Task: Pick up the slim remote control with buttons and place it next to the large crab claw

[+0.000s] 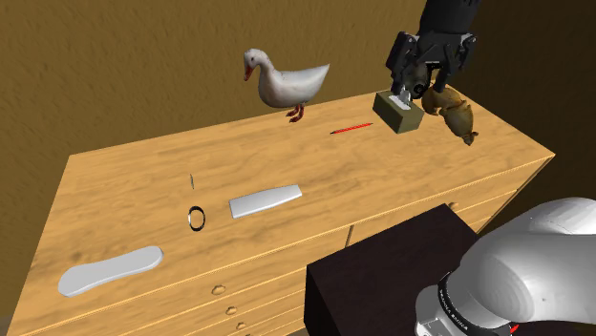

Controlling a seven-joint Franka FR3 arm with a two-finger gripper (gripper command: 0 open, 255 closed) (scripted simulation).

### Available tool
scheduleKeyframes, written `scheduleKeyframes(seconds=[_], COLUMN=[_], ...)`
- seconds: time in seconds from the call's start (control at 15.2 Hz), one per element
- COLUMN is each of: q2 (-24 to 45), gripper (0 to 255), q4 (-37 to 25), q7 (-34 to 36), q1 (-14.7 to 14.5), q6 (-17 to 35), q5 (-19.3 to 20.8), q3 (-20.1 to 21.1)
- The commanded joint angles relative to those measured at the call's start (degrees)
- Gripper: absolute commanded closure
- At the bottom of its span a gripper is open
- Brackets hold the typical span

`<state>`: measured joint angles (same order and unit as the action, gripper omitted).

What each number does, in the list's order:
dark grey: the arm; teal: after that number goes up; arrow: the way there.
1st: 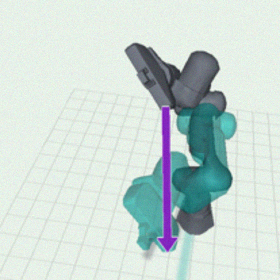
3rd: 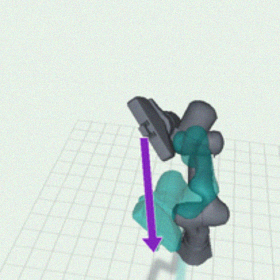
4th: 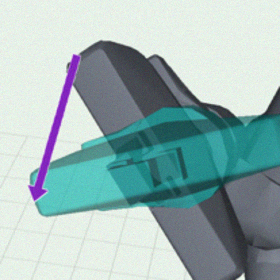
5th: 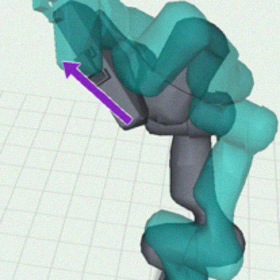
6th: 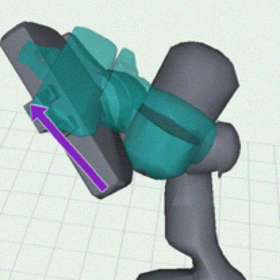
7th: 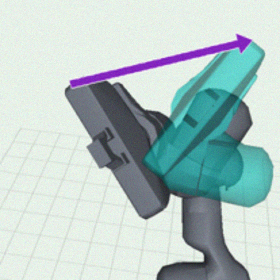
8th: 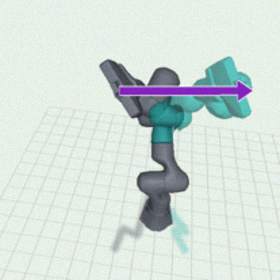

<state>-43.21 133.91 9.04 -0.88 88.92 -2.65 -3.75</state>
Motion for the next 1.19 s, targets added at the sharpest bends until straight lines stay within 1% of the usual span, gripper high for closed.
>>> scheduleKeyframes(seconds=[0.0,0.33,0.59,0.86,1.12], q2=[0.0,-3.0,-3.0,-0.4,4.9], gripper=[0,0,0,0,0], q4=[0.0,8.2,12.7,15.3,15.9], q7=[0.0,14.8,26.6,38.4,50.3], q1=[0.0,1.4,2.0,2.7,4.0], q6=[0.0,6.0,11.5,17.8,24.8], q5=[0.0,-5.0,-9.5,-14.0,-17.6], q3=[0.0,7.6,14.3,21.5,29.0])
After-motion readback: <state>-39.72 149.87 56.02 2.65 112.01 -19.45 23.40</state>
